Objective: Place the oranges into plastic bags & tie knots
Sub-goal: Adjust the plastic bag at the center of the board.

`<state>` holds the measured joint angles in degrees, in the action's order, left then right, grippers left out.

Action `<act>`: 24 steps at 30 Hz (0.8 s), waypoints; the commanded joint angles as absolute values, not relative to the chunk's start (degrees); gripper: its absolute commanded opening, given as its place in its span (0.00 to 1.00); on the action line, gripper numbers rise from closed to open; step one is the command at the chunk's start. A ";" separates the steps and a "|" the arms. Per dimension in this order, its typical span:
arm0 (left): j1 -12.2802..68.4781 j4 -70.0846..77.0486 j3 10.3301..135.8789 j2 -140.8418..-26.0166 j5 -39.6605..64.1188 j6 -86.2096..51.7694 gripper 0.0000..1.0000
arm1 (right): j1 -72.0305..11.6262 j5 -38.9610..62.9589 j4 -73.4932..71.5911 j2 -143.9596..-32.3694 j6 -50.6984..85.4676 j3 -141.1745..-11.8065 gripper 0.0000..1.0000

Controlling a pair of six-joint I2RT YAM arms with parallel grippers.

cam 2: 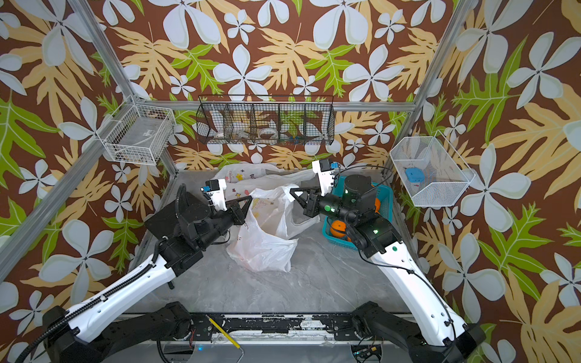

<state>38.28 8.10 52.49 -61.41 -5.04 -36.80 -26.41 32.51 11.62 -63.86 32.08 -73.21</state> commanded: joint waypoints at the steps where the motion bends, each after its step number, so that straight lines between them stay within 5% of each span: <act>1: 36.34 10.07 53.32 -63.85 -0.51 -35.44 0.00 | -26.47 29.69 7.66 -65.99 30.86 -74.33 0.00; 14: 33.45 11.51 54.60 -57.68 20.96 -20.94 0.72 | -26.38 21.04 10.96 -74.98 25.68 -82.20 0.00; 24: 61.68 7.78 57.82 -62.34 -5.35 -2.73 0.97 | -26.33 18.97 11.82 -75.11 25.84 -82.54 0.00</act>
<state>57.60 7.92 56.31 -60.42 6.17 -9.47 -26.26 20.08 12.53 -75.42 26.33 -82.48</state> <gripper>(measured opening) 0.961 0.055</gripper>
